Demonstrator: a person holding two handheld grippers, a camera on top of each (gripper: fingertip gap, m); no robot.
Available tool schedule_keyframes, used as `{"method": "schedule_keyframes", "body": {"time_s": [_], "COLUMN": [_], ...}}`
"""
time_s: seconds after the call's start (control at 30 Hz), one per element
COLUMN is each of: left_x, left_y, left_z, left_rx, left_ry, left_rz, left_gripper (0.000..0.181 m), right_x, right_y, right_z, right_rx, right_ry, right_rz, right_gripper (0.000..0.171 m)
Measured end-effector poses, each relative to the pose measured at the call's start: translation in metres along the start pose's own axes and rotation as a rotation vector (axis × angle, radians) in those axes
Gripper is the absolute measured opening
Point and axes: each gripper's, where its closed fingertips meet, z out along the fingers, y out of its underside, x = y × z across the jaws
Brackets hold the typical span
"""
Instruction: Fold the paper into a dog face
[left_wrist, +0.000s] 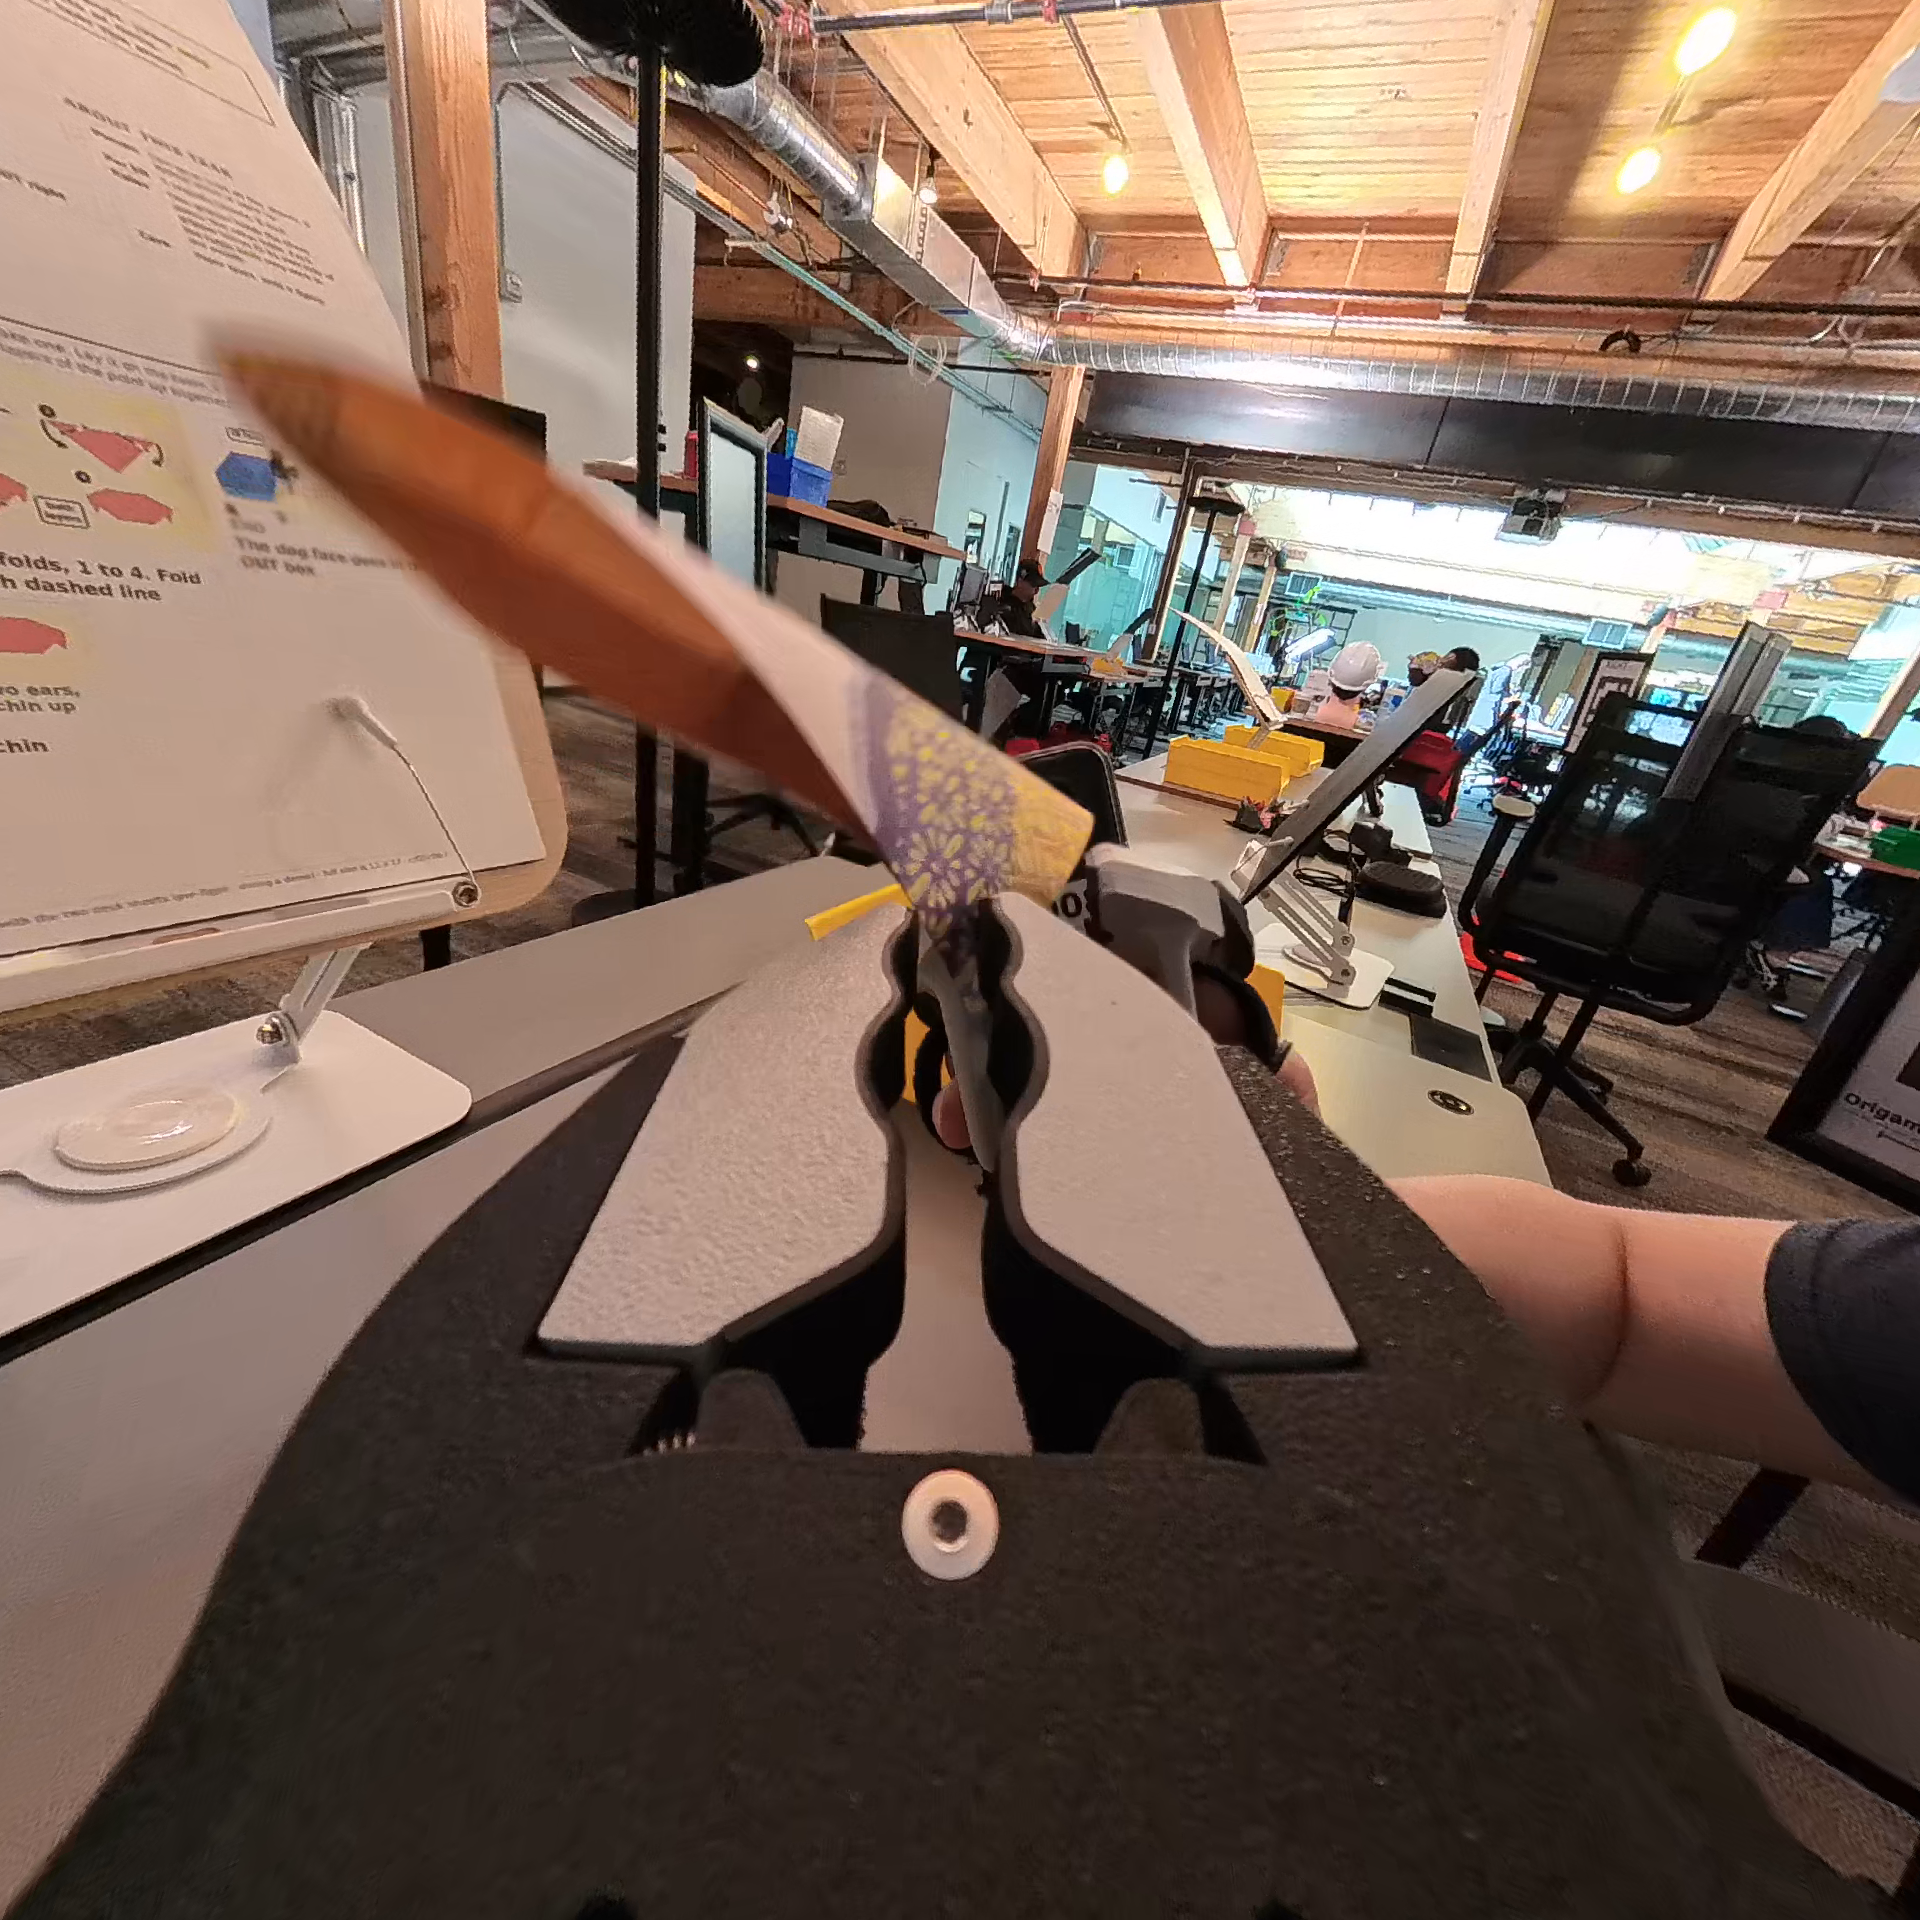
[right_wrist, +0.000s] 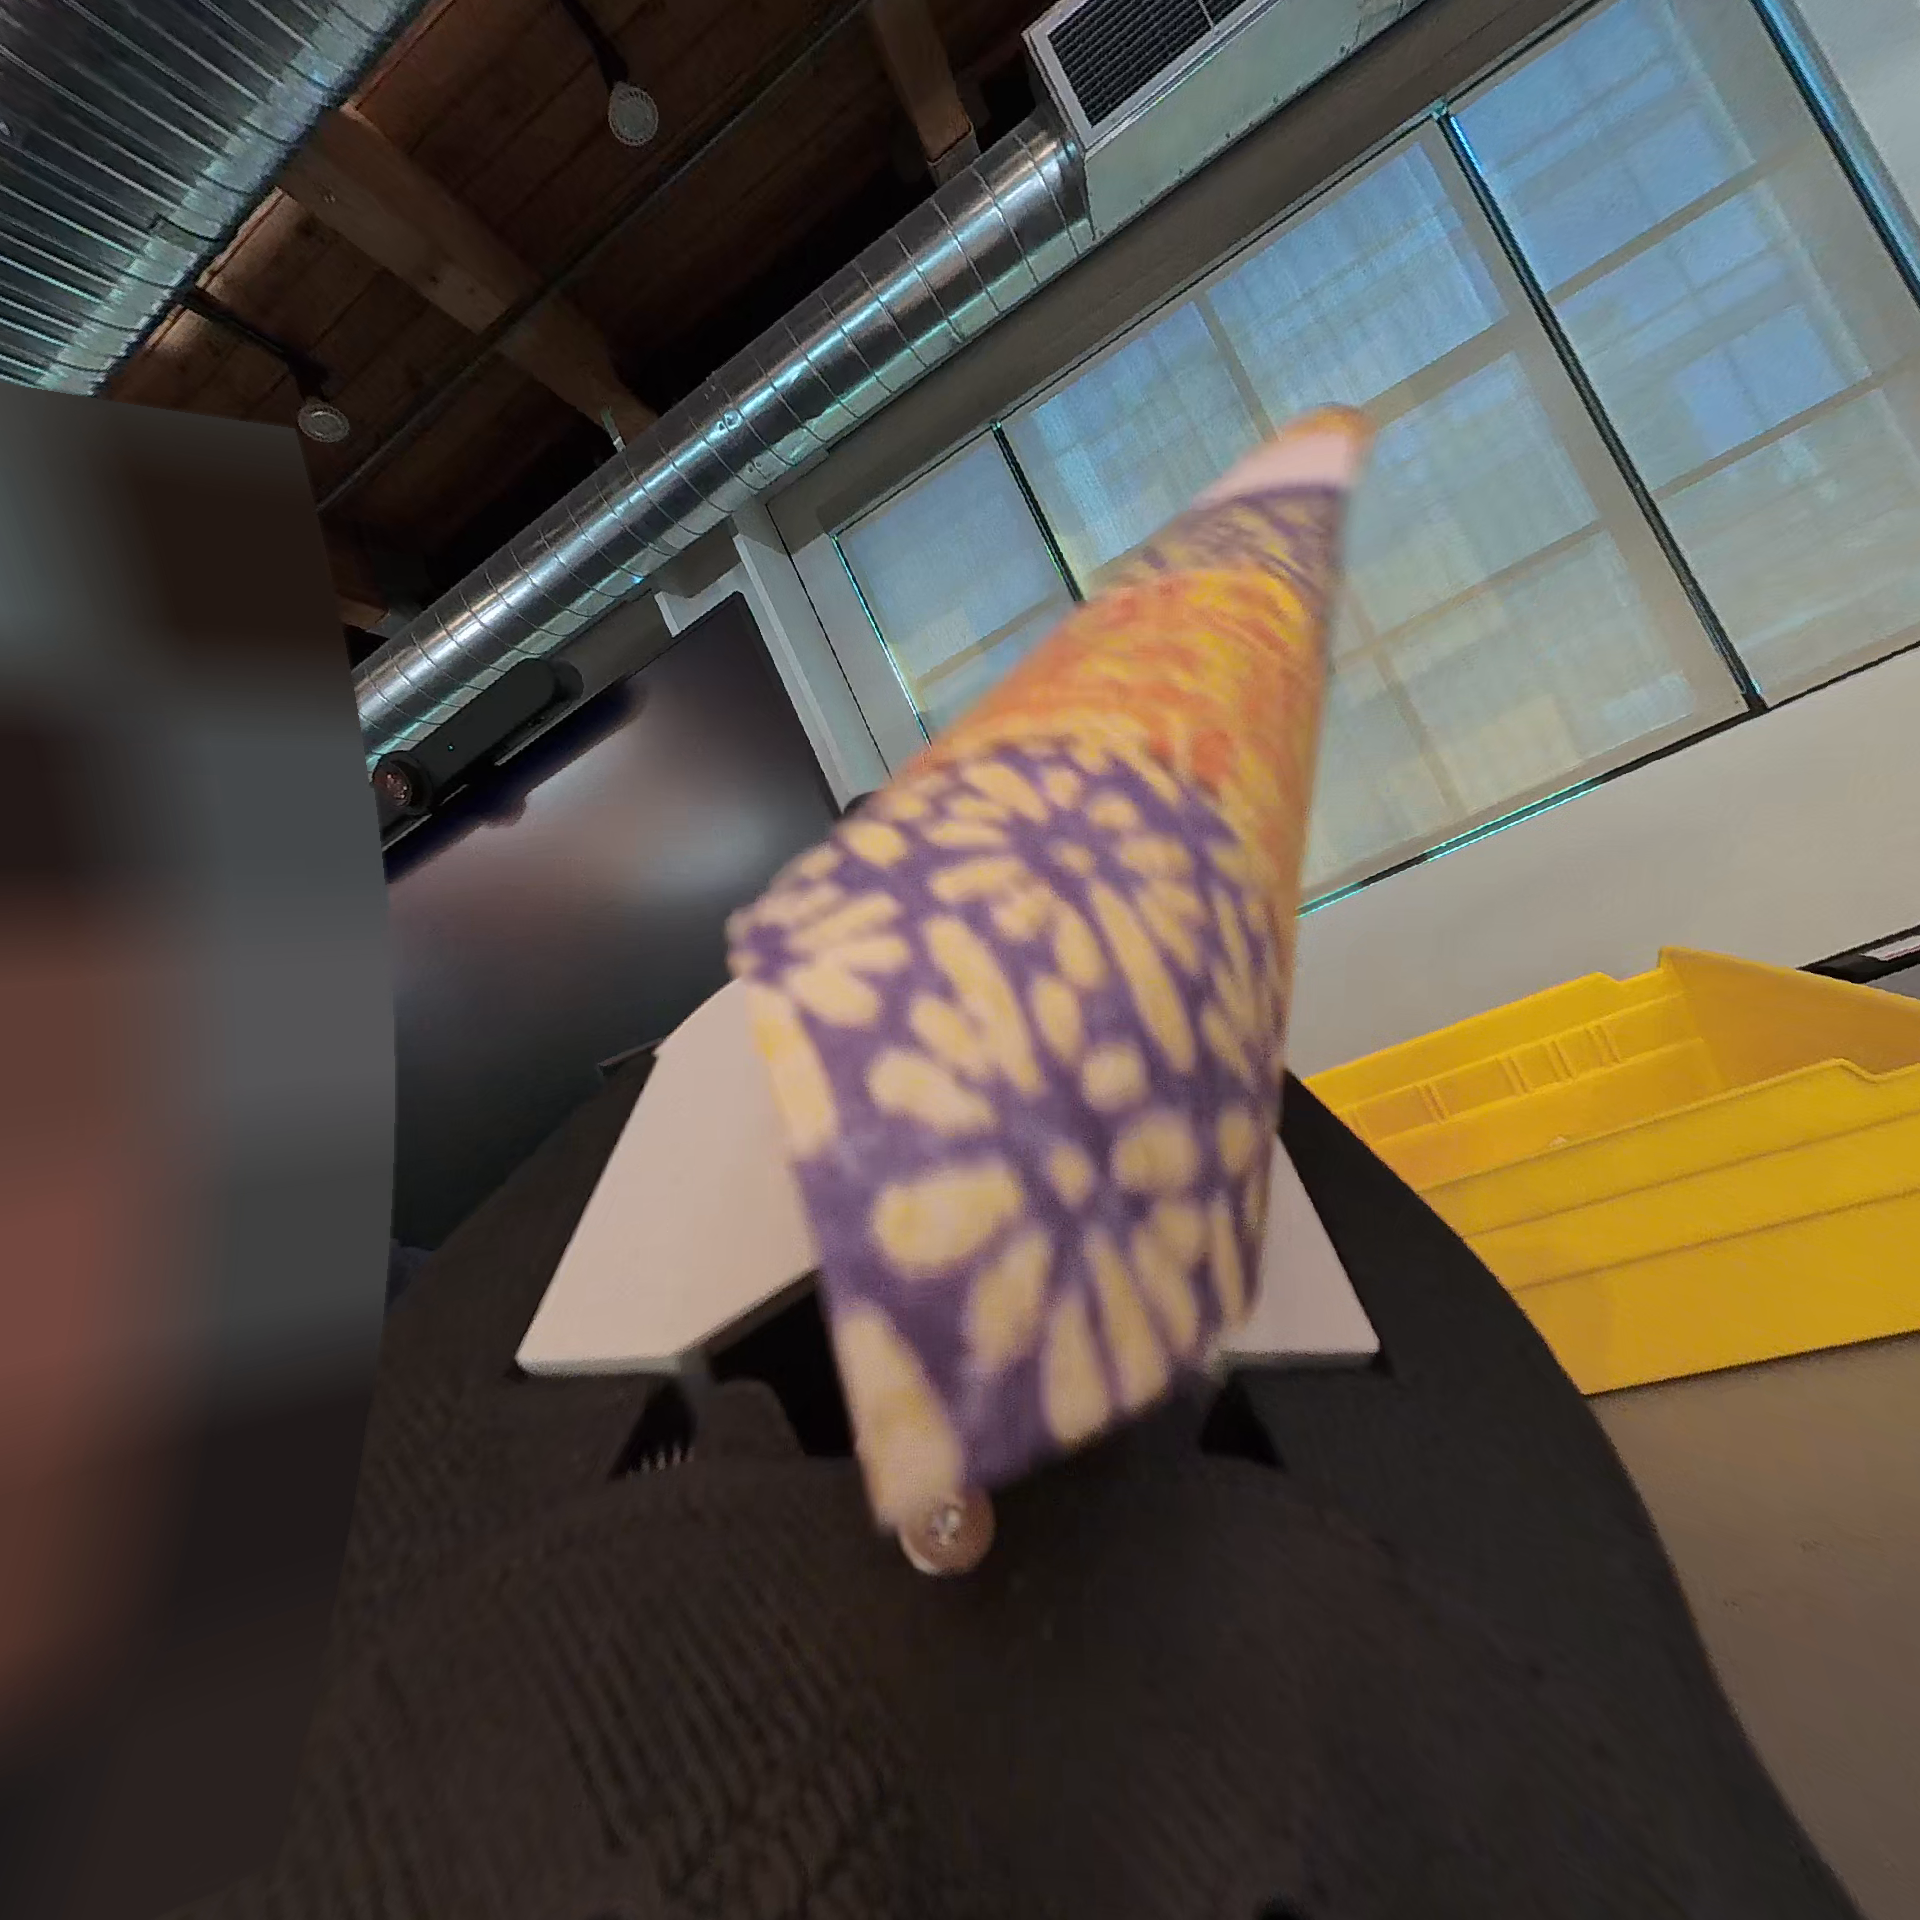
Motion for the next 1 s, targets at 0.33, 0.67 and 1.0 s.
{"method": "schedule_keyframes", "body": {"time_s": [0.33, 0.67, 1.0], "left_x": [0.004, 0.001, -0.003], "left_y": [0.000, 0.001, -0.001], "left_z": [0.000, 0.000, -0.001], "left_rx": [0.016, 0.024, 0.039], "left_ry": [0.036, 0.059, 0.039], "left_rz": [-0.014, -0.090, -0.090], "left_gripper": [0.000, 0.000, 0.000], "right_x": [0.001, 0.007, 0.009], "right_y": [-0.003, -0.001, 0.000], "right_z": [-0.001, -0.001, -0.001], "right_rx": [0.006, -0.023, -0.043], "right_ry": [0.002, 0.032, 0.047], "right_rz": [0.025, 0.047, 0.070], "right_gripper": [0.019, 0.017, 0.016]}}
